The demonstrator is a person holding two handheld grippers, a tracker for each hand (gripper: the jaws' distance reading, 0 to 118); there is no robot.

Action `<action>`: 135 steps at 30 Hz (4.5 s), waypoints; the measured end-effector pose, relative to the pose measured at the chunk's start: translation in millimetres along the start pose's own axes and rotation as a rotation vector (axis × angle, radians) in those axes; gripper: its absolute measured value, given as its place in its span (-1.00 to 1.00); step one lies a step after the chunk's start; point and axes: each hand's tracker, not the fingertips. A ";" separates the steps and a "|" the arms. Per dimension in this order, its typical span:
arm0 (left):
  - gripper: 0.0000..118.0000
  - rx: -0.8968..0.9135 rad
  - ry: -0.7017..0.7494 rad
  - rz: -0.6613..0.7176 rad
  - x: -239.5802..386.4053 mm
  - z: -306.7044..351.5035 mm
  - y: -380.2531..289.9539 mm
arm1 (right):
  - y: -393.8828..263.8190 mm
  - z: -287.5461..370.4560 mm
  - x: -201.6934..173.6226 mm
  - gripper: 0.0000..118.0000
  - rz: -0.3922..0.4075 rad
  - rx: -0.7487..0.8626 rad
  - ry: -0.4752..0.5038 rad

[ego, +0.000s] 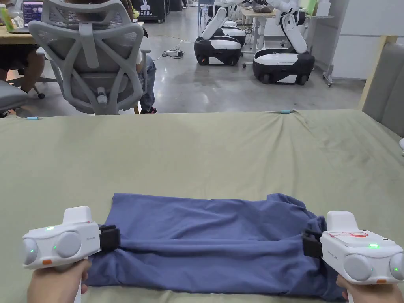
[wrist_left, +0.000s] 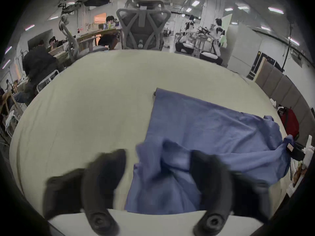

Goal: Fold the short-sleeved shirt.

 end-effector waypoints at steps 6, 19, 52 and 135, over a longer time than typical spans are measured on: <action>0.61 0.296 -0.090 -0.090 50.0 86.9 -45.3 | -9.6 81.7 -47.7 0.81 -0.043 0.197 0.045; -1.00 0.382 -0.055 -0.186 74.5 129.8 -126.8 | -64.1 139.8 -111.2 -1.00 0.007 0.280 0.109; -0.89 -0.064 0.030 -0.219 10.1 -23.9 -52.2 | -54.2 45.2 23.2 0.78 -0.099 0.064 -0.047; -0.97 0.006 0.003 -0.289 50.3 -74.3 53.6 | 66.5 -152.1 19.0 -0.69 0.027 -0.270 0.162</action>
